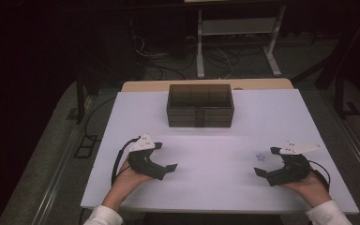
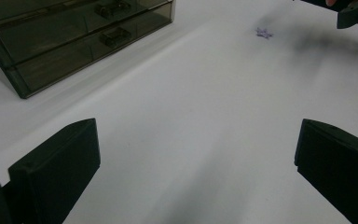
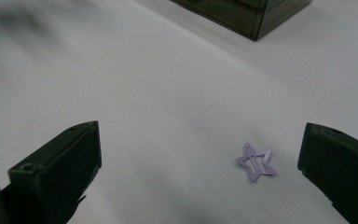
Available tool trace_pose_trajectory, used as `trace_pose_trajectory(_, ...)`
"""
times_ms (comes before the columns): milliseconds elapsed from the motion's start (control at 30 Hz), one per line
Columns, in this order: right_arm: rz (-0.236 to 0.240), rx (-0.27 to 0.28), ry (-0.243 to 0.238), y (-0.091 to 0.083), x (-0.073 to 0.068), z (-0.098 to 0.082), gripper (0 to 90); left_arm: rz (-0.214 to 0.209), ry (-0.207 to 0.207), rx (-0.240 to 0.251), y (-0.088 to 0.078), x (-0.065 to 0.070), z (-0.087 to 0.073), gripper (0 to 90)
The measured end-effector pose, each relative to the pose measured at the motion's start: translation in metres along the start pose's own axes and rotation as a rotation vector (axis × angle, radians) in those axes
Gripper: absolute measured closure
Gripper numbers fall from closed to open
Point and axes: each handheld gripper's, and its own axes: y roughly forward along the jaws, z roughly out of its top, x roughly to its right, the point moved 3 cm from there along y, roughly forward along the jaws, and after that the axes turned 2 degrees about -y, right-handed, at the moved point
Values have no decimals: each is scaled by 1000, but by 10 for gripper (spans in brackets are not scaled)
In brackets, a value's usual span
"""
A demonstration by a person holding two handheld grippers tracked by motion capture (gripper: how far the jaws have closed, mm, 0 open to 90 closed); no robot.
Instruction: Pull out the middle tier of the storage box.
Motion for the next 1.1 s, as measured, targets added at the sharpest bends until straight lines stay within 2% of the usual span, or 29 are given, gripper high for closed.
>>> trace_pose_trajectory(333, 4, -6, -3, 2, 0, -3, 0, -5, 1, 4, 1, 3, 1, 0)
trace_pose_trajectory(900, -1, 15, 25, 0, 5, -7, 0, -18, 18, -9, 17, 3, 5, 0)
trace_pose_trajectory(1100, 3, 15, 27, 0, 5, -8, 0, -19, 12, 11, 19, 0, 8, 0)
